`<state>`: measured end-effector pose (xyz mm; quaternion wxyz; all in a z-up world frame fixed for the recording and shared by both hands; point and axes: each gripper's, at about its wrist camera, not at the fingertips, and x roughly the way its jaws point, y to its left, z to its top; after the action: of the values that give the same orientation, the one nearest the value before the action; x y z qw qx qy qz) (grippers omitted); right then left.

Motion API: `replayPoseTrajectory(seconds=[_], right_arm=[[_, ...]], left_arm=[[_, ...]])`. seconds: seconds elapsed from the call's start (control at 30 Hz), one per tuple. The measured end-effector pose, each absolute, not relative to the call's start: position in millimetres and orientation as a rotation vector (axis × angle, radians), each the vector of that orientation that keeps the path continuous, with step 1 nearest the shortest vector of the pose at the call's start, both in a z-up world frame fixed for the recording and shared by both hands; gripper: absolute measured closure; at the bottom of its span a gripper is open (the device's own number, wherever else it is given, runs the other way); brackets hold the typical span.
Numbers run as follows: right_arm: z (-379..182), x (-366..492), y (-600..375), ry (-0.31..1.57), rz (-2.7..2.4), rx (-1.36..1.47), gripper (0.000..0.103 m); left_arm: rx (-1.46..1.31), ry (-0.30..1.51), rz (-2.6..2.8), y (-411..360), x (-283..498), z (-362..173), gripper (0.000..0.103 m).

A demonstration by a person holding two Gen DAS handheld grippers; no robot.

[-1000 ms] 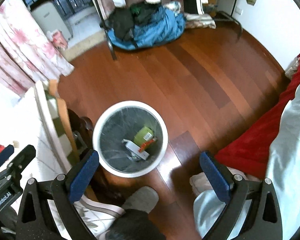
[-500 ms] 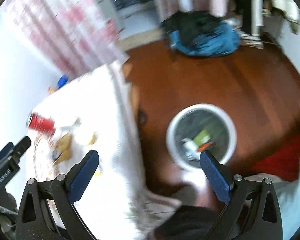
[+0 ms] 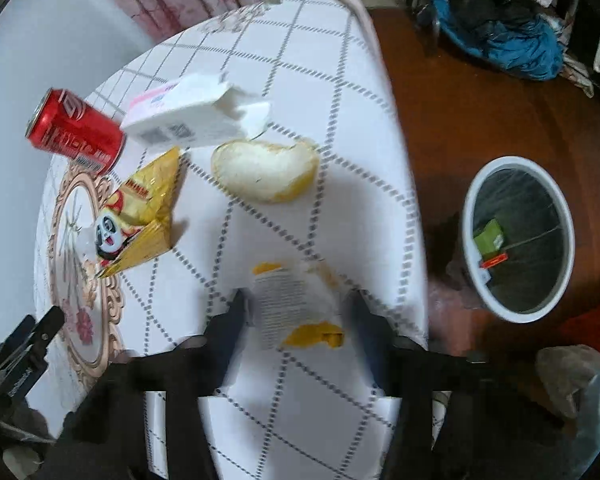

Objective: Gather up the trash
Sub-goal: 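Swing both tools back from the bin toward the table, then grasp the crumpled wrapper with the right tool while the left tool grasps the clear plastic lid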

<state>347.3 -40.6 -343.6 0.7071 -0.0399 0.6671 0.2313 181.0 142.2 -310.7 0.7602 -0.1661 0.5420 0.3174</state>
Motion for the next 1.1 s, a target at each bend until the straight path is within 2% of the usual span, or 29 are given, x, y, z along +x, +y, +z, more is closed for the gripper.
replayPoseTrajectory(seconds=[0.1, 0.4, 0.47, 0.6, 0.63, 0.67, 0.73, 1.07, 1.1], right_arm=[[-338, 343, -35, 1.444, 0.530, -0.071, 0.060], [-331, 354, -26, 1.422, 0.503, -0.064, 0.062], [-333, 355, -24, 1.424, 0.500, -0.069, 0.062], [-336, 357, -23, 1.424, 0.501, -0.072, 0.062], [-336, 358, -22, 1.424, 0.501, -0.073, 0.062], [-337, 358, -23, 1.426, 0.500, -0.070, 0.062], [-337, 357, -23, 1.423, 0.500, -0.070, 0.062], [-332, 346, -23, 1.402, 0.518, -0.070, 0.064], [-331, 343, -23, 1.394, 0.523, -0.073, 0.077]], left_arm=[[-0.394, 1.166, 0.641, 148, 182, -317, 0.011], [-0.332, 1.160, 0.457, 139, 232, -333, 0.013], [-0.309, 1.168, 0.432, 136, 241, -338, 0.022], [-0.291, 1.160, 0.417, 135, 253, -343, 0.024], [-0.287, 1.154, 0.416, 135, 256, -343, 0.027], [-0.285, 1.151, 0.414, 135, 258, -344, 0.044], [-0.292, 1.163, 0.403, 135, 262, -348, 0.066], [-0.247, 1.128, 0.474, 128, 241, -344, 0.066], [-0.248, 1.120, 0.487, 127, 236, -341, 0.067]])
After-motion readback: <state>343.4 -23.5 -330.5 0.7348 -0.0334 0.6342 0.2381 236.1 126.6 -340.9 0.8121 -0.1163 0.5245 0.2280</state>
